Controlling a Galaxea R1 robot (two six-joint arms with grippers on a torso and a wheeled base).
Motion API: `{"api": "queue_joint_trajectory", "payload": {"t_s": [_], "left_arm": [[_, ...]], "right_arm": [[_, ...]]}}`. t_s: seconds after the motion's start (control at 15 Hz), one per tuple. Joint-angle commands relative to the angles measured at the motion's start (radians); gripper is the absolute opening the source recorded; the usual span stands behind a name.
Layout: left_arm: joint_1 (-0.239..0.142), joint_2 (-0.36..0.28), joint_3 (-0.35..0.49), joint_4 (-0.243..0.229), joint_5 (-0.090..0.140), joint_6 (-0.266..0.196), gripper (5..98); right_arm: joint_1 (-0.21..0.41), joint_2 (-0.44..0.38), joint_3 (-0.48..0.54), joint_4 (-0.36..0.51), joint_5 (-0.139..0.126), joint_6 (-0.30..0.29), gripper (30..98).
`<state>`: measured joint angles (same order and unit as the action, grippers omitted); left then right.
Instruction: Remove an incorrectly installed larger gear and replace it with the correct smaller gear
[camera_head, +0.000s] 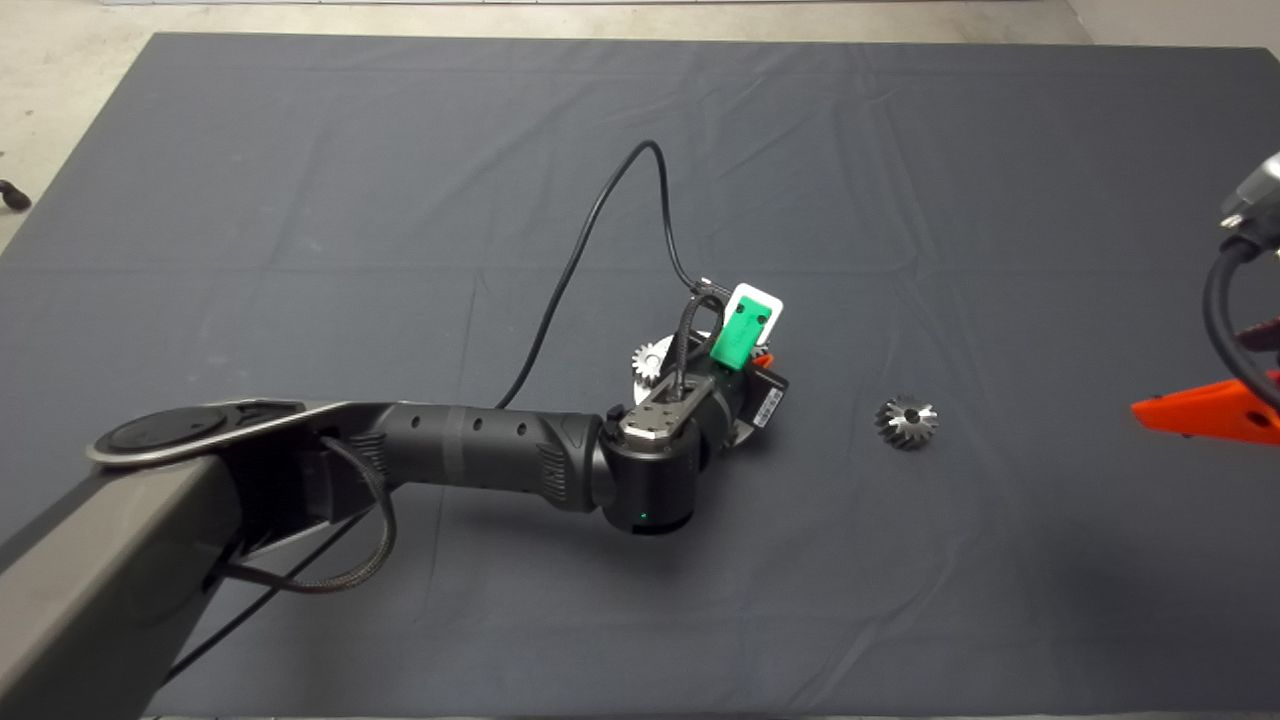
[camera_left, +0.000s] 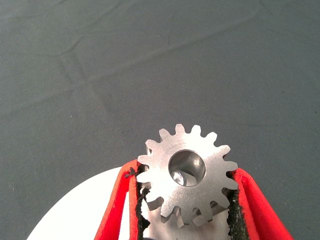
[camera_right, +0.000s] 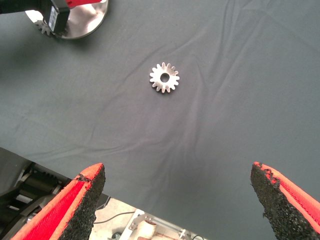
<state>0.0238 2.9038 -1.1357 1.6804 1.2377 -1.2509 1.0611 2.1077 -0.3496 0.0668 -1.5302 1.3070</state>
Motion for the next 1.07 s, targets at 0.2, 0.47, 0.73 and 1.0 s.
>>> {"api": "queue_joint_trajectory", "payload": {"t_s": [0.2,0.47,0.73,1.0], "left_arm": [[-0.012,-0.001,-0.041,0.010,-0.003,0.005,29.4],[-0.011,-0.007,-0.036,0.010,-0.004,0.004,29.4],[-0.004,-0.011,-0.016,0.010,-0.003,0.004,29.4],[0.001,-0.014,-0.018,0.010,-0.003,0.004,29.4]], "right_arm": [[0.016,-0.002,0.005,0.027,-0.025,0.005,77.3],[0.016,-0.002,0.005,0.027,-0.025,0.005,77.3],[0.016,-0.002,0.005,0.027,-0.025,0.005,77.3],[0.016,-0.002,0.006,0.027,-0.025,0.005,77.3]]}}
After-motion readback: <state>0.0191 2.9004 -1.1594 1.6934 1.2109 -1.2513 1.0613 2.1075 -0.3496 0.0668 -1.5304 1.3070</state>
